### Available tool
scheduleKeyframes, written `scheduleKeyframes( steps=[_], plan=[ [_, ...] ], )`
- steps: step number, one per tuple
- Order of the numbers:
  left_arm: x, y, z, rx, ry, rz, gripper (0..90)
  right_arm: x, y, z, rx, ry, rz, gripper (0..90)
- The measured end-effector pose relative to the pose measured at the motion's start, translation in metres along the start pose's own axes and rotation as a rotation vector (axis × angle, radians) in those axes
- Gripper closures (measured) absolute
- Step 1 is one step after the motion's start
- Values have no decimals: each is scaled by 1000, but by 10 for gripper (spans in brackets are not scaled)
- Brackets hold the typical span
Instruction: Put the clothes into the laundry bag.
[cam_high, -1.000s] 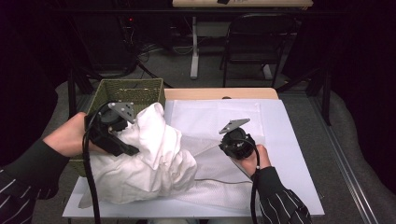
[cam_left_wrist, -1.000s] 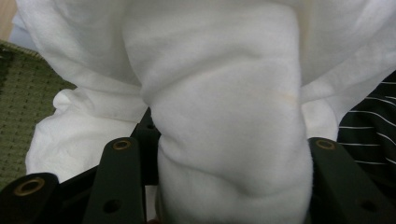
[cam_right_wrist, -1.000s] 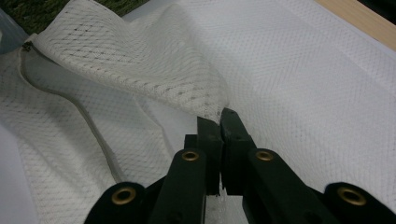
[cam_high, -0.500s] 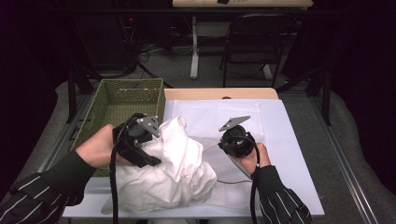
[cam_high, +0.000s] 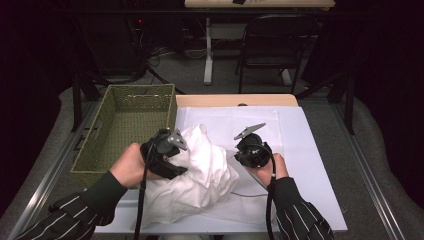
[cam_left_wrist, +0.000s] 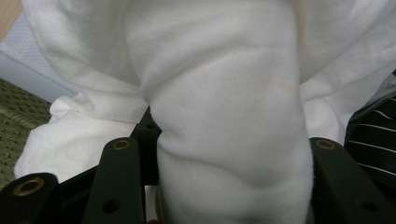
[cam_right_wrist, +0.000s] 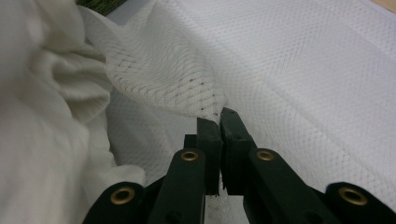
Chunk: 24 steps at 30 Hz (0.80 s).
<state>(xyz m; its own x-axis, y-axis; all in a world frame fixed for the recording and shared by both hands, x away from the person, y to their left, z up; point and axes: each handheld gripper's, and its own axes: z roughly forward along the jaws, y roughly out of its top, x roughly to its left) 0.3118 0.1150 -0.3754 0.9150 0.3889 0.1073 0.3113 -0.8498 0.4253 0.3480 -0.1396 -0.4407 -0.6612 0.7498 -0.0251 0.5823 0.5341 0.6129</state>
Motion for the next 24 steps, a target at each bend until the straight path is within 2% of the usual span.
scheduleKeyframes(
  steps=[3,6,10,18,24],
  plan=[
    [-7,1,5,3,20,24,511,1,0,0,-2,-3,1,884],
    [-15,3,10,7,21,46,515,2,1,-1,-8,-5,-1,885],
    [-23,5,20,20,-8,60,522,1,1,-4,-23,-6,13,888],
    [-38,10,55,55,-87,75,527,0,2,-9,-47,-10,26,890],
    [-41,12,85,86,-131,55,527,1,3,-12,-63,-9,25,890]
  ],
)
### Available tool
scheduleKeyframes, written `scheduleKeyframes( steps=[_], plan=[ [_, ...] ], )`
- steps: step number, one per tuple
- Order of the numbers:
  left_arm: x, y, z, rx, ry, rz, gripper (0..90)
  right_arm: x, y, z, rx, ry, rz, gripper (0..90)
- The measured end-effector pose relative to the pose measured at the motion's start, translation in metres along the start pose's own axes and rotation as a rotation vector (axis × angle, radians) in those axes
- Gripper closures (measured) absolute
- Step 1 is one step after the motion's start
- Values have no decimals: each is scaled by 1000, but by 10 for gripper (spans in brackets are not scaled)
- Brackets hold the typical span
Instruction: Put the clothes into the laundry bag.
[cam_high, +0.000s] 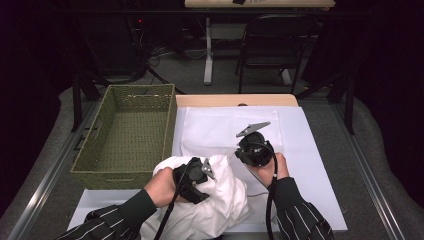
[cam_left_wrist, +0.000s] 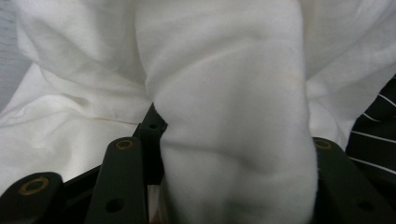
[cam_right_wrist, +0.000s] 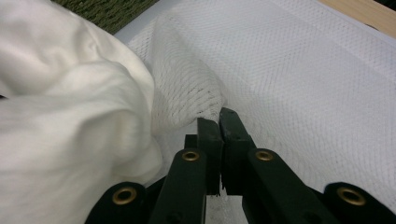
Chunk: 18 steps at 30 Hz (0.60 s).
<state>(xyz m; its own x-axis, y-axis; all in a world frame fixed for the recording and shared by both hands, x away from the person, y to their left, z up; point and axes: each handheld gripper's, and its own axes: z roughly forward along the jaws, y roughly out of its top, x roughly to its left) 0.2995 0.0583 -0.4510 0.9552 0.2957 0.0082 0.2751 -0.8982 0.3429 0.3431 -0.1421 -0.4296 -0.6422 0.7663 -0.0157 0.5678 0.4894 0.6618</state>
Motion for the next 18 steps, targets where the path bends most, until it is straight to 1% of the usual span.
scheduleKeyframes(
  steps=[1,3,5,6,8,10,11,13,15,16,18],
  plan=[
    [3,0,5,5,-9,-11,526,0,0,-1,0,0,-1,890],
    [7,0,8,-2,-14,-24,527,1,0,-2,-4,2,1,890],
    [11,-1,7,-16,-13,-41,529,2,1,-3,-10,3,-1,890],
    [12,-1,7,-25,-9,-42,531,2,1,-3,-10,4,-3,890],
    [16,-2,3,-48,-5,-63,538,2,1,-4,-17,3,-7,890],
    [23,-1,-4,-73,23,-91,544,1,2,-7,-31,5,0,890],
    [26,0,-6,-77,31,-98,546,1,3,-9,-42,8,7,890],
    [34,4,-14,-107,67,-127,549,1,5,-14,-61,4,8,890],
    [40,9,-16,-131,93,-148,547,0,6,-19,-77,4,19,890],
    [40,11,-12,-112,92,-139,541,-1,6,-20,-80,3,24,890],
    [36,13,2,-77,86,-107,506,-4,3,-15,-58,6,26,890]
  ],
)
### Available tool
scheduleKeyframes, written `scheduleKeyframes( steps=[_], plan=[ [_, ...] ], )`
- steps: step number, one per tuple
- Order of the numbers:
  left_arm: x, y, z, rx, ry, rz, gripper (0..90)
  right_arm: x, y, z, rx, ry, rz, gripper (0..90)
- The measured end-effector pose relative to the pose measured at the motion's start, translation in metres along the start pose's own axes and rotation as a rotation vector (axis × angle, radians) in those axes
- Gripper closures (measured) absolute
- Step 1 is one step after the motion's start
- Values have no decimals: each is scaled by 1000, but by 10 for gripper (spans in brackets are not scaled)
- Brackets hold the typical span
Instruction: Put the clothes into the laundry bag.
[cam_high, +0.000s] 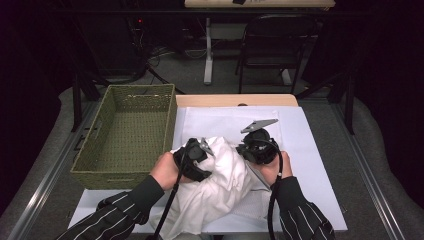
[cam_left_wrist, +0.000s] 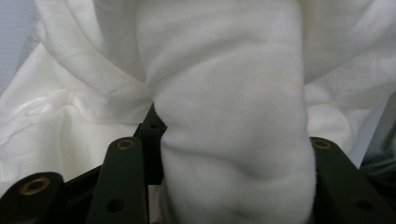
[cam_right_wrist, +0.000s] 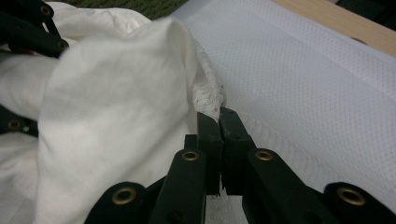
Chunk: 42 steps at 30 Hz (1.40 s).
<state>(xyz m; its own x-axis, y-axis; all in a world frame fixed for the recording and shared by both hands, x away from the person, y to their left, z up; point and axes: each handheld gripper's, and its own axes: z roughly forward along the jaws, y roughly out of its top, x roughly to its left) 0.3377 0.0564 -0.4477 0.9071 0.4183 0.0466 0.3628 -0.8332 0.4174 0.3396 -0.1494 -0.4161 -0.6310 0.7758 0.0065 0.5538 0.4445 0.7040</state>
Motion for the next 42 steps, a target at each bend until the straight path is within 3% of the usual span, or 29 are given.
scheduleKeyframes(
  steps=[2,3,6,11,14,17,20,25,29,31,33,36,38,41,42],
  plan=[
    [-8,0,9,14,16,17,409,-2,-4,6,26,-1,2,889],
    [-12,0,10,-5,39,41,389,-3,-5,8,34,-1,9,889],
    [-20,1,7,-33,71,83,400,-5,-5,9,36,-3,7,888],
    [-29,1,15,-11,26,131,505,-4,-4,8,28,-13,13,889],
    [-37,3,24,37,-3,197,523,-3,-3,7,12,-17,12,889],
    [-37,6,28,53,-20,195,525,-2,-2,4,-2,-15,12,889],
    [-32,7,30,50,-31,169,532,1,-1,1,-18,-8,10,890],
    [-20,7,29,2,-41,47,565,4,1,-4,-28,6,-1,889],
    [-9,12,25,-9,-40,-44,574,7,2,-6,-30,20,-8,889],
    [-8,15,26,-10,-45,-34,570,9,2,-7,-27,31,-14,889],
    [-11,18,33,31,-71,0,559,8,2,-5,-25,36,-18,889],
    [-14,22,38,38,-53,8,553,8,1,-2,-22,55,-9,889],
    [-8,21,39,9,-47,-43,557,10,1,-3,-26,77,-1,889],
    [4,19,36,-58,-77,-154,566,8,1,-4,-35,121,16,889],
    [7,19,34,-76,-84,-172,568,7,0,-4,-32,130,26,889]
  ],
)
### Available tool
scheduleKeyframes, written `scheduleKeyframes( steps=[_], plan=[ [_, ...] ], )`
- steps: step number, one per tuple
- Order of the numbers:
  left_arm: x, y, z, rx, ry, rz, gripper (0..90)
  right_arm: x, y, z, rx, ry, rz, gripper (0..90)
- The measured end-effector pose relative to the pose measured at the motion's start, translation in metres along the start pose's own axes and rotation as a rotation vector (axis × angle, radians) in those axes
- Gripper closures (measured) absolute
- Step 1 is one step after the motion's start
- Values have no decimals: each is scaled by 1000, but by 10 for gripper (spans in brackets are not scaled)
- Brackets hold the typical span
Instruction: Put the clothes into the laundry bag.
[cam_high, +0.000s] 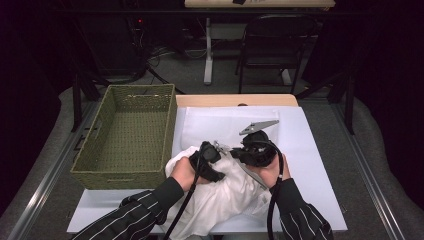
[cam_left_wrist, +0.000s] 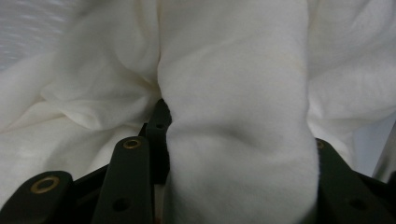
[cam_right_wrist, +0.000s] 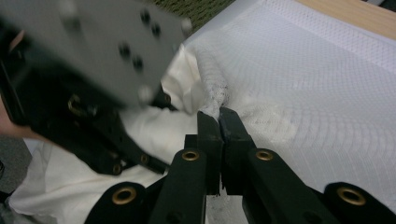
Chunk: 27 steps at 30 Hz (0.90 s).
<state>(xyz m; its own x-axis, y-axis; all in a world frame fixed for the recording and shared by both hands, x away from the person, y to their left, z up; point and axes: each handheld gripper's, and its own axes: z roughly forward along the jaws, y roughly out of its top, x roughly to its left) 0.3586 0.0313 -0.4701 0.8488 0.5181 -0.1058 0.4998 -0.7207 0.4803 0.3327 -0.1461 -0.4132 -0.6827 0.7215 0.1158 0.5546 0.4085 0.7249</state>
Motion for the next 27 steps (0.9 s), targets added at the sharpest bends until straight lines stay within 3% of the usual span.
scheduleKeyframes(
  steps=[2,4,8,10,13,15,17,19,23,25,27],
  plan=[
    [5,0,0,-43,4,-43,564,-3,-2,0,12,-6,5,888],
    [6,-1,6,-37,-8,-57,530,-6,-4,3,31,-20,-3,886],
    [-3,0,3,-12,33,42,339,-8,-10,11,73,-35,-27,865],
    [-6,-4,-2,-18,16,93,264,-9,-13,12,87,-33,-25,849],
    [-3,-12,-12,-42,-21,107,199,-12,-16,13,89,-27,-20,832],
    [0,-18,-18,-72,-52,94,185,-12,-16,14,88,-25,-21,814],
    [1,-20,-19,-67,-59,96,187,-12,-17,16,93,-26,-23,830],
    [-1,-26,-13,-66,-72,120,252,-10,-16,18,96,-30,-22,873],
    [-8,-25,3,-54,-85,126,458,-6,-13,17,79,-37,-40,887],
    [-9,-21,7,-37,-74,141,518,-5,-11,14,58,-22,-33,888],
    [-8,-17,7,-33,-72,124,560,-3,-9,9,46,-1,-25,889]
  ],
)
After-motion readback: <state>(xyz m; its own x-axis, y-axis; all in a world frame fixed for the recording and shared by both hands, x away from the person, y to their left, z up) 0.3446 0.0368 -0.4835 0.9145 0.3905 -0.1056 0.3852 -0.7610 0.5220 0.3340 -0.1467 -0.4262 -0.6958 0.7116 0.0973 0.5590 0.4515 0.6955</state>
